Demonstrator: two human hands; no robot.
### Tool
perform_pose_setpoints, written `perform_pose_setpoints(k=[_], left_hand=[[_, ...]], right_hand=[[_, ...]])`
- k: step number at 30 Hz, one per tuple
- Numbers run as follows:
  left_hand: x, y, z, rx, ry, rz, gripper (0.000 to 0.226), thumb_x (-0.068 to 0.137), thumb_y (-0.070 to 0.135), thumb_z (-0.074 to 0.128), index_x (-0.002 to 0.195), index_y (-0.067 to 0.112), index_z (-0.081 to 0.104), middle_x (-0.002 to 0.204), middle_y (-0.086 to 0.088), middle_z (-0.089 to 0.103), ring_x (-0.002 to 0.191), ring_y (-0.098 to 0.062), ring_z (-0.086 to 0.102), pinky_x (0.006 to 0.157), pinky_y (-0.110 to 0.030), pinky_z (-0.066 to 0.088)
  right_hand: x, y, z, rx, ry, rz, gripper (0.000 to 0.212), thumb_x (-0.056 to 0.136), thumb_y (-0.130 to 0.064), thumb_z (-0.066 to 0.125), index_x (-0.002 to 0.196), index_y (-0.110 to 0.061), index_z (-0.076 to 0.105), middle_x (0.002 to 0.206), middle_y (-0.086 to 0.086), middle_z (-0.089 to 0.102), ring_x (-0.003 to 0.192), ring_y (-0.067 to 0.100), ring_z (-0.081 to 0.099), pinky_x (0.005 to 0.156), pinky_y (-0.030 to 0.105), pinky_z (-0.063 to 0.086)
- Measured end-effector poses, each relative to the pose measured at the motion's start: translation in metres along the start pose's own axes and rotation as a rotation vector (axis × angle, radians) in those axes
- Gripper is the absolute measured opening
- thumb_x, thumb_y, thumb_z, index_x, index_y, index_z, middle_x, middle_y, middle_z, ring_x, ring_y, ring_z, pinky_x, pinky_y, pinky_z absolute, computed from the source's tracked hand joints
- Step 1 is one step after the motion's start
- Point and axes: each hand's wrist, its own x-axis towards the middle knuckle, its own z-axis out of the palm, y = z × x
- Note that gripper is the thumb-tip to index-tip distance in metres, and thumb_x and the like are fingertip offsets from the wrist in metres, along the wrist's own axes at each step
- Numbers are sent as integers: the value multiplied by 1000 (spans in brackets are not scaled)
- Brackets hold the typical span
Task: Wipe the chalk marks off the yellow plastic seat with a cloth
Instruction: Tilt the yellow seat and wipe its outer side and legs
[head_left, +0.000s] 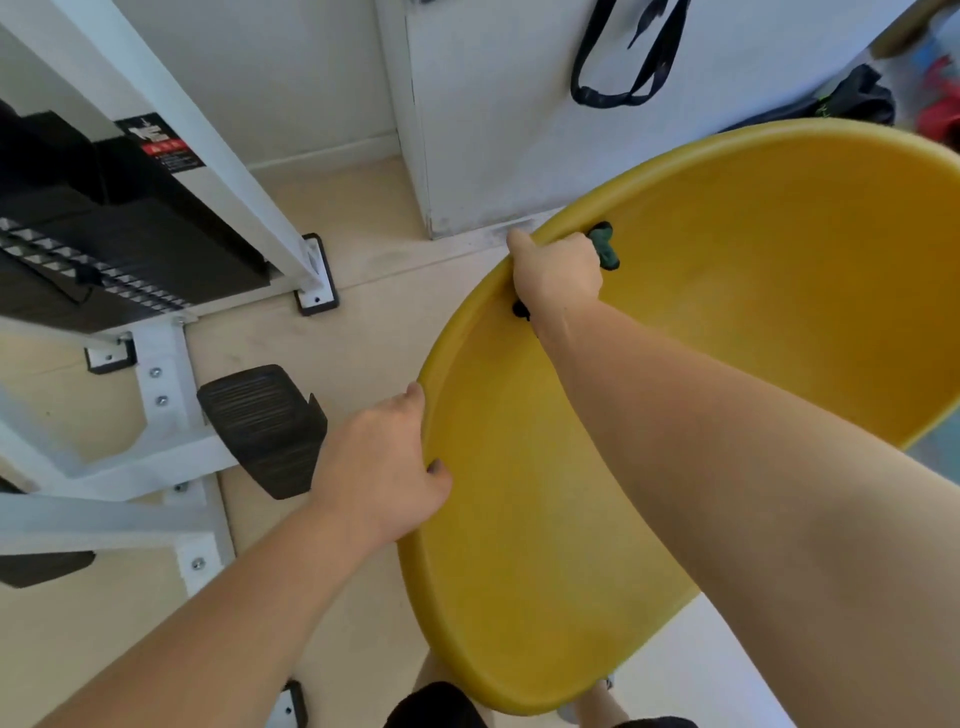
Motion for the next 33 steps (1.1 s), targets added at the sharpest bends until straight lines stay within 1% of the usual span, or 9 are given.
perform_pose_setpoints(k=[7,11,14,16,18,22,27,30,33], left_hand=[[-64,63,45,-78,-156,-19,80,80,49,54,151,20,32,99,9,57,91,-13,57,77,-25,49],[-98,94,63,-200,-473,39,32,82,43,55,111,32,49,88,14,55,82,-8,56,73,-29,52],[-87,101,61,-111,-630,144,12,85,33,53,93,25,57,84,7,60,82,-17,59,73,-36,52],[-58,103,52,-21,-529,189,36,90,32,55,125,30,61,119,8,65,112,-19,59,95,-31,48],[-18,110,36,42,-316,202,59,93,32,57,149,28,40,145,2,51,133,-19,46,106,-30,36],[53,133,13,320,-16,472,80,87,37,64,155,31,22,161,-8,24,144,-29,27,116,-44,27],[91,177,11,772,-88,768,104,75,73,60,155,38,5,166,-1,-7,152,-25,-2,120,-55,2],[92,182,23,838,-325,801,98,67,87,51,150,38,32,162,3,24,151,-19,10,119,-55,-4],[82,169,35,771,-346,793,86,67,91,42,136,40,52,137,11,51,137,-13,36,120,-55,-3]], right_hand=[[17,65,-59,-129,64,-122,76,57,-76,52,106,-18,49,111,14,62,108,35,60,88,56,56],[15,94,-85,-15,74,-143,49,54,-65,51,82,-28,36,94,6,47,91,22,41,68,45,44],[-6,119,-97,-23,-34,-205,40,57,-60,56,79,-32,38,91,11,52,88,30,50,64,44,45],[-17,131,-108,-84,-84,-256,46,57,-60,57,84,-24,45,91,12,57,91,33,57,64,44,48],[-29,141,-117,-153,-128,-306,49,56,-62,54,82,-22,44,89,10,55,87,31,54,62,38,40],[-65,171,-136,-302,-266,-404,42,68,-48,72,85,-24,42,91,4,45,90,29,44,70,36,37],[-120,225,-169,-531,-489,-551,46,73,-42,77,92,-19,43,98,2,41,96,25,36,82,37,38],[-134,253,-189,-716,-600,-651,50,74,-50,74,104,-19,49,100,1,40,96,22,34,85,36,37],[-134,263,-209,-801,-651,-700,63,75,-49,73,125,-17,52,101,0,40,99,22,34,85,34,34]])
